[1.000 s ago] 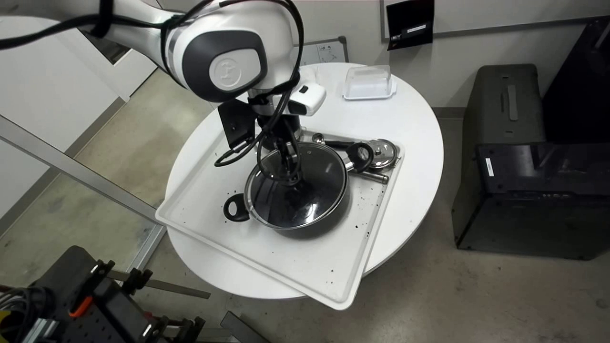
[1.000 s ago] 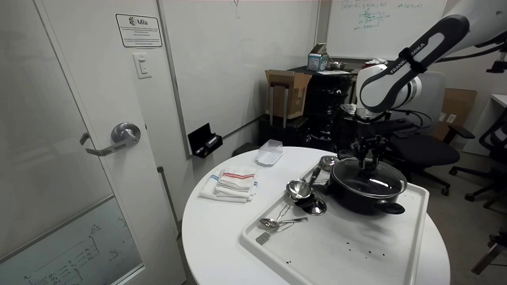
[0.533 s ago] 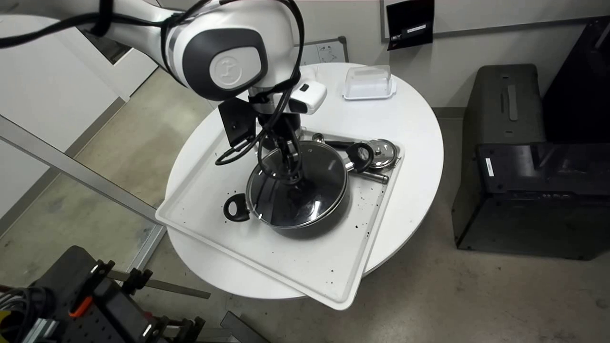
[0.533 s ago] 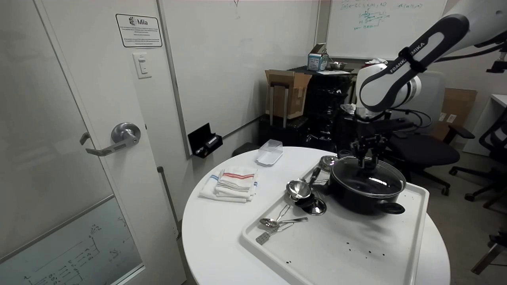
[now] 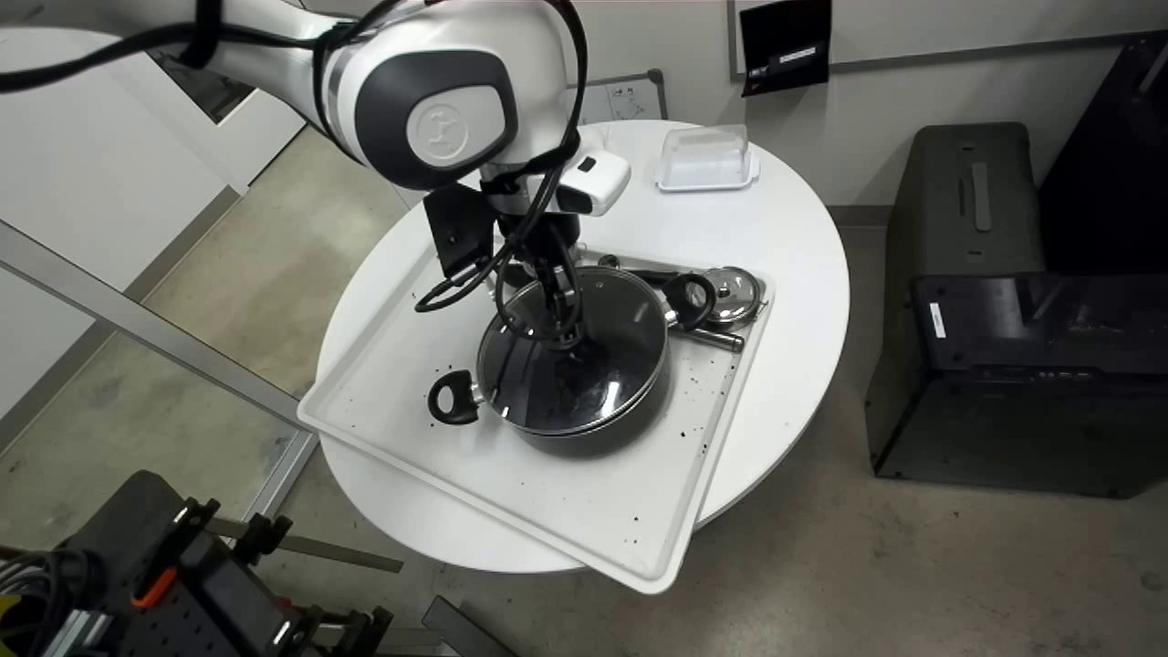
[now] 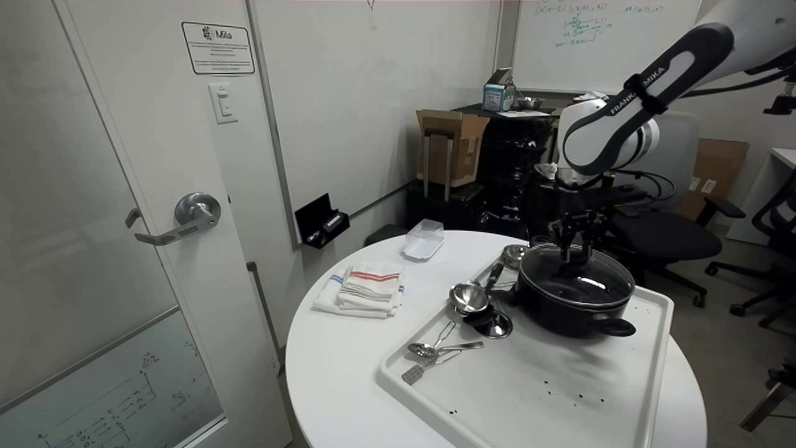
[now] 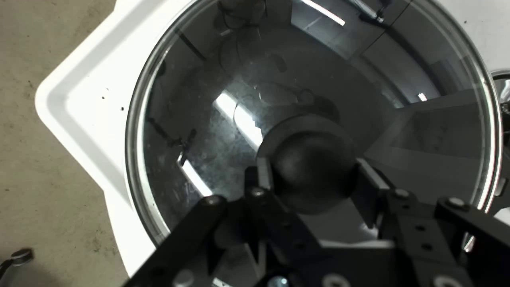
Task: Put the glass lid on the pot.
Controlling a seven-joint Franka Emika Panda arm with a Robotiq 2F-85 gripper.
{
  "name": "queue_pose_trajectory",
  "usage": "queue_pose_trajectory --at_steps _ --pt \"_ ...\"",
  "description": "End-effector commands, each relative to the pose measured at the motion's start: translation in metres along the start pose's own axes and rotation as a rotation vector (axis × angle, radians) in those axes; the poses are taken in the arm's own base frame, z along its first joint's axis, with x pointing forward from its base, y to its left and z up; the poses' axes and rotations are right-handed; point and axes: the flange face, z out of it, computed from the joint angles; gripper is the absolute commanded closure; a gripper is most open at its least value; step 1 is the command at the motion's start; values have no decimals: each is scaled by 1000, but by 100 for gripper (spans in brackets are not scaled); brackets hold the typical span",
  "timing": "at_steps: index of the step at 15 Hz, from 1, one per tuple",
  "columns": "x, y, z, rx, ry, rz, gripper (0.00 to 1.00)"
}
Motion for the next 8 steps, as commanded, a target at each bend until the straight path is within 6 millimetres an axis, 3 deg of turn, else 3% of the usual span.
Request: queue_pose_trajectory --at_steps 1,8 --pt "5 -4 -8 -1 -5 18 75" --pt "2 -9 3 -11 -17 7 75"
